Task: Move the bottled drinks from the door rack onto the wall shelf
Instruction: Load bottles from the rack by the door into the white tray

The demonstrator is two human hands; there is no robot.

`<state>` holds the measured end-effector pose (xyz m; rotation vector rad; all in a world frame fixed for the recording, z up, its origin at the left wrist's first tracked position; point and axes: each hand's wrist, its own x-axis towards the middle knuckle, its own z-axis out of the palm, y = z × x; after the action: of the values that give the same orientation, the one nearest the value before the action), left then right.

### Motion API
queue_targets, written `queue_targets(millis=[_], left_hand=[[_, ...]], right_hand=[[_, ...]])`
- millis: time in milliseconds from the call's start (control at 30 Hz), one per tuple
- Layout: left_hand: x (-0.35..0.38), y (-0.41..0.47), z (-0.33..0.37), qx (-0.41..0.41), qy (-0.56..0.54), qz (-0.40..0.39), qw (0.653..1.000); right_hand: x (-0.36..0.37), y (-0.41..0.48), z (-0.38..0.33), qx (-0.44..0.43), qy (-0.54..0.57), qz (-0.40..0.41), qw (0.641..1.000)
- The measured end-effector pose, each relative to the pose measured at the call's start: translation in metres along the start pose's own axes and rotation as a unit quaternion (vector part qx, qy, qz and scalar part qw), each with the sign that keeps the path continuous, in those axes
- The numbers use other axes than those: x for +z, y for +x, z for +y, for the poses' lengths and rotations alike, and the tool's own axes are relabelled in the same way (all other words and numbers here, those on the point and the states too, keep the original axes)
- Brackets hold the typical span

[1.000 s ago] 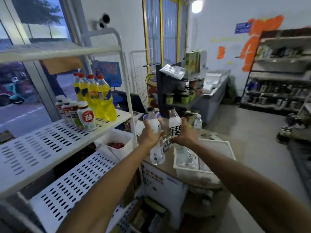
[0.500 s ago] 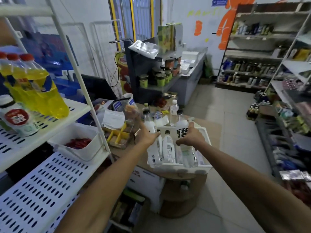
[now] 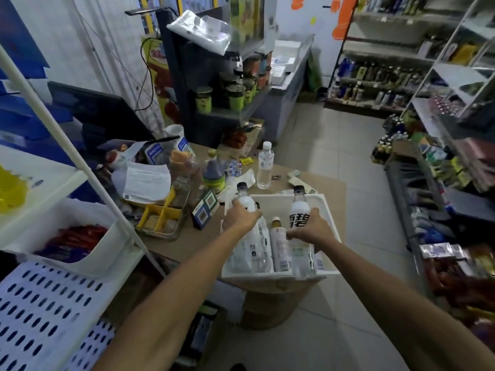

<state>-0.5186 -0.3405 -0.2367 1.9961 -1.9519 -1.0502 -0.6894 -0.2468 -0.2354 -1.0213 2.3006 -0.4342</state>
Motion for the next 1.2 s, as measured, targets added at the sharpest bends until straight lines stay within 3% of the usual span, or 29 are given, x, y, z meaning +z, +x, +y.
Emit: queue_targets(millis=[333,600,833,1000,1100,1200], left_hand=[[0.062,0.027,0.034,0.011,0.074,-0.038,0.996],[0.106,0.031,0.054,0.071,0.228,-0.032,0.971],[0.119,0.035,0.056,0.092,0.400,-0.033,0.911],[0.126,0.035,0.040,0.140,0.457,-0.001,0.878],[0.139,0.025,0.035,0.175,0.507,-0.023,0.844],[0.148,0.015,0.026,0.199,0.587,-0.046,0.784]], right_hand=[[0.008,0.058,0.026,0.062,0.007,-0.066,0.996],[0.020,0.093,0.045,0.041,0.027,-0.084,0.995],[0.003,0.103,0.051,0.064,0.034,-0.117,0.990],[0.002,0.109,0.053,0.067,0.041,-0.127,0.989],[0.004,0.107,0.050,0.077,0.045,-0.134,0.987],[0.007,0.106,0.050,0.081,0.039,-0.145,0.985]])
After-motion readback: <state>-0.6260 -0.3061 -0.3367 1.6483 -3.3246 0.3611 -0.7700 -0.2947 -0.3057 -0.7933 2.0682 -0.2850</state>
